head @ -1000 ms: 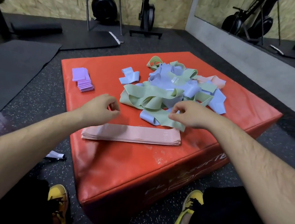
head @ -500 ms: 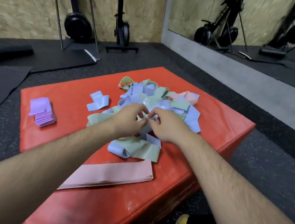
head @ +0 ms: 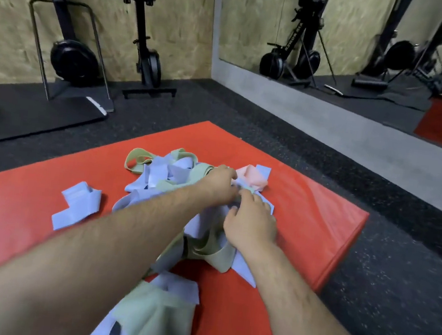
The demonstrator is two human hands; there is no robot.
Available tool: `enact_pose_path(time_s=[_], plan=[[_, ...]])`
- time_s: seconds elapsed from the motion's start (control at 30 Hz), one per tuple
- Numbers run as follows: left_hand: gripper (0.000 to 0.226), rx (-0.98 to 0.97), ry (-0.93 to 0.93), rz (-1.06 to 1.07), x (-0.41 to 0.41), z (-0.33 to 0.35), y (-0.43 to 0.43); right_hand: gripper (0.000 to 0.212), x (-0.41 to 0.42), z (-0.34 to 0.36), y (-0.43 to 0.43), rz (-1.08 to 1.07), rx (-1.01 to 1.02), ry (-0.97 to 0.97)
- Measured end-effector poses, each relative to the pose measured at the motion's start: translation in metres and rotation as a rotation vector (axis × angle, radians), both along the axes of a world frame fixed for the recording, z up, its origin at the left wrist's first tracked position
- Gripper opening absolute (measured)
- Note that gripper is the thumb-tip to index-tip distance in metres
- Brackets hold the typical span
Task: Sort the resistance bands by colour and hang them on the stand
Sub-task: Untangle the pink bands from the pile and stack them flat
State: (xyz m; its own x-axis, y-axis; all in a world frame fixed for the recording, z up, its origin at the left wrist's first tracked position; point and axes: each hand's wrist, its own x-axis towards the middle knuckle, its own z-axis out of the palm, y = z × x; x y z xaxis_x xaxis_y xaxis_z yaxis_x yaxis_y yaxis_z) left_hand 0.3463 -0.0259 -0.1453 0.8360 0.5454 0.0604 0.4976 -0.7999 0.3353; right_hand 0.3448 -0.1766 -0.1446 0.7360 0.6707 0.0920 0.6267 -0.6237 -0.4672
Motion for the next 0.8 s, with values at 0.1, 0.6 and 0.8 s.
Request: enact_pose_path(time_s=[0.1, 0.6, 0.8], plan=[[0.038, 0.028, 0.069, 0.083, 0.035, -0.006, 0.017, 0.051, 0.007, -0.009, 0.001, -0.067, -0.046, 0.003], [0.019, -0.098, -0.133, 0.207, 0.022, 0.033, 0.021, 0.047, 0.007, 0.000, -0.002, -0.123, 0.001, 0.028], [0.017, -0.105, -0.491, 0.248, -0.021, 0.127, 0.030, 0.040, -0.007, 0.026, -0.003, -0.103, 0.125, 0.006]])
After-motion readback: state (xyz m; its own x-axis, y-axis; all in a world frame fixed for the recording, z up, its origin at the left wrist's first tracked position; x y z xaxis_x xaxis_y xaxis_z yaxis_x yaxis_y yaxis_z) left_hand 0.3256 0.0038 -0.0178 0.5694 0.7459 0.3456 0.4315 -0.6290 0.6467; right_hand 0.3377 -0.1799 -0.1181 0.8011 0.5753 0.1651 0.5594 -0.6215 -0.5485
